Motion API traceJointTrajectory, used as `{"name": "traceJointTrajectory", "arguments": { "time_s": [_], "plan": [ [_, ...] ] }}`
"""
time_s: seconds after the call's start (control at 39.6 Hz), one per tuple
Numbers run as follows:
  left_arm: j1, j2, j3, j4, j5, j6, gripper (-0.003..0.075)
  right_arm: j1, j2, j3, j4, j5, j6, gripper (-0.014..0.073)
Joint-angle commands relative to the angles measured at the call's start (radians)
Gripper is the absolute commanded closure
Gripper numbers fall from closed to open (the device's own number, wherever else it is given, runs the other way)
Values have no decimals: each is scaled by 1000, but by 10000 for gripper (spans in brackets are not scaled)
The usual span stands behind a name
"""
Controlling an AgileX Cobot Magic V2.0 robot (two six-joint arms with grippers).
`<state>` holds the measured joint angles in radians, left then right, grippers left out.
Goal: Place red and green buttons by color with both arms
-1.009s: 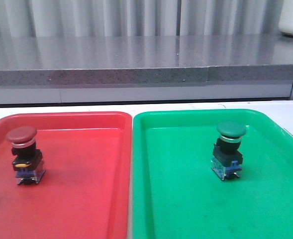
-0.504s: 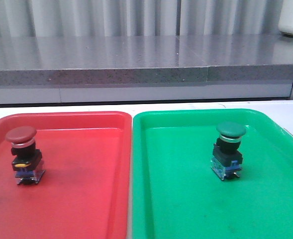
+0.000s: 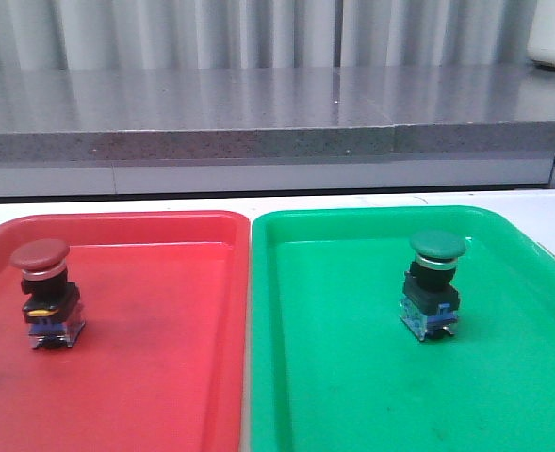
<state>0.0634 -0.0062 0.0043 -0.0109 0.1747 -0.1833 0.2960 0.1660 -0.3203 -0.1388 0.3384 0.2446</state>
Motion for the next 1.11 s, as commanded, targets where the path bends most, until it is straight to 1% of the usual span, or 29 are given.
{"name": "traceJointTrajectory", "arguments": {
  "time_s": [0.0, 0.18, 0.28, 0.4, 0.5, 0.68, 0.78, 0.83, 1.08],
  "plan": [
    [2, -15, 25, -5, -86, 1, 740, -5, 12, -25, -13, -83, -3, 661],
    [2, -15, 25, -5, -86, 1, 740, -5, 12, -24, -18, -84, -6, 661],
    [2, -15, 25, -5, -86, 1, 740, -10, 10, 7, -17, -127, -28, 661],
    [2, -15, 25, -5, -86, 1, 740, -76, 4, 91, 30, -228, -102, 661],
    [2, -15, 25, -5, -86, 1, 740, -142, -34, 171, 58, -288, -118, 661],
    [2, -15, 25, -5, -86, 1, 740, -243, -137, 295, 80, -282, -118, 661],
    [2, -15, 25, -5, -86, 1, 740, -274, -184, 345, 80, -294, -118, 661],
    [2, -15, 25, -5, -86, 1, 740, -280, -195, 342, 80, -260, -118, 661],
    [2, -15, 25, -5, -86, 1, 740, -281, -193, 342, 80, -252, -117, 661]
  ]
}}
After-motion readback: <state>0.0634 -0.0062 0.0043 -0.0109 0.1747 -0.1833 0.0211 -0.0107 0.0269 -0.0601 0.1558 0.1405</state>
